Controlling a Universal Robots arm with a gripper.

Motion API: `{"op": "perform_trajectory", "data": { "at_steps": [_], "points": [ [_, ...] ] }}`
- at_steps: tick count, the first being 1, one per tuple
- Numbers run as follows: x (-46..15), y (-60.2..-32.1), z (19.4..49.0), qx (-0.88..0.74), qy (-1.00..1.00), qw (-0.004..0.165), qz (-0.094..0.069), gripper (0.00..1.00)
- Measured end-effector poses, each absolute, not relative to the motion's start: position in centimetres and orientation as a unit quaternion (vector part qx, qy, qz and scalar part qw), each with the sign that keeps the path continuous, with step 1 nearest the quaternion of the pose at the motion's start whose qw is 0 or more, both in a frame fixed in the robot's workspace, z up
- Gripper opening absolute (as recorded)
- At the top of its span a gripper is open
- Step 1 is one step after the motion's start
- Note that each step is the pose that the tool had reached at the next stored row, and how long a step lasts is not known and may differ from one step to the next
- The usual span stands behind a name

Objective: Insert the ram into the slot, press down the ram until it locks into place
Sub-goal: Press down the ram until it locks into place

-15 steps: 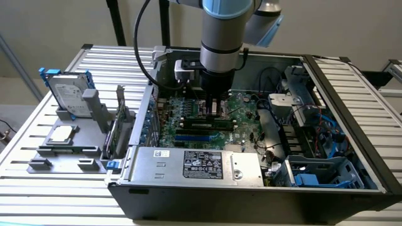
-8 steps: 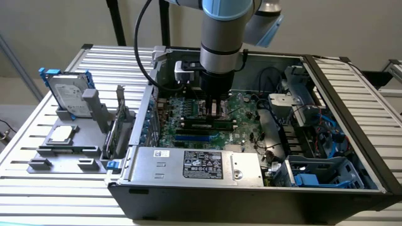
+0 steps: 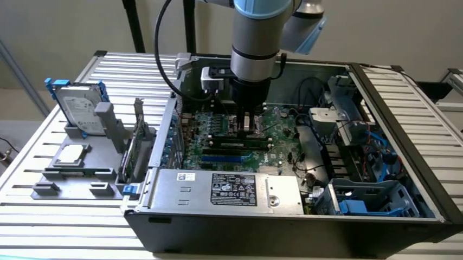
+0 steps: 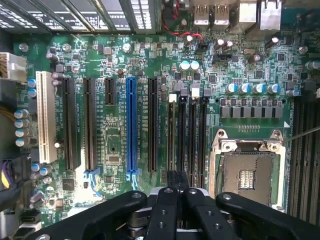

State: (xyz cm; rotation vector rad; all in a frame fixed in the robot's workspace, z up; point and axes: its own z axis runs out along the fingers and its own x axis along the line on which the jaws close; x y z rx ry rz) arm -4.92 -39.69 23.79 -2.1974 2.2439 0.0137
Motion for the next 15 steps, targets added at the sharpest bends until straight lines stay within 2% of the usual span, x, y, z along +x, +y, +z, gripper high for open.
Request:
{"op": "perform_trajectory", "data": {
  "at_steps": [15],
  "points": [
    [-4.9,-39.7,25.0,-0.700,0.714,-0.002,0.007,0.10]
  ]
}}
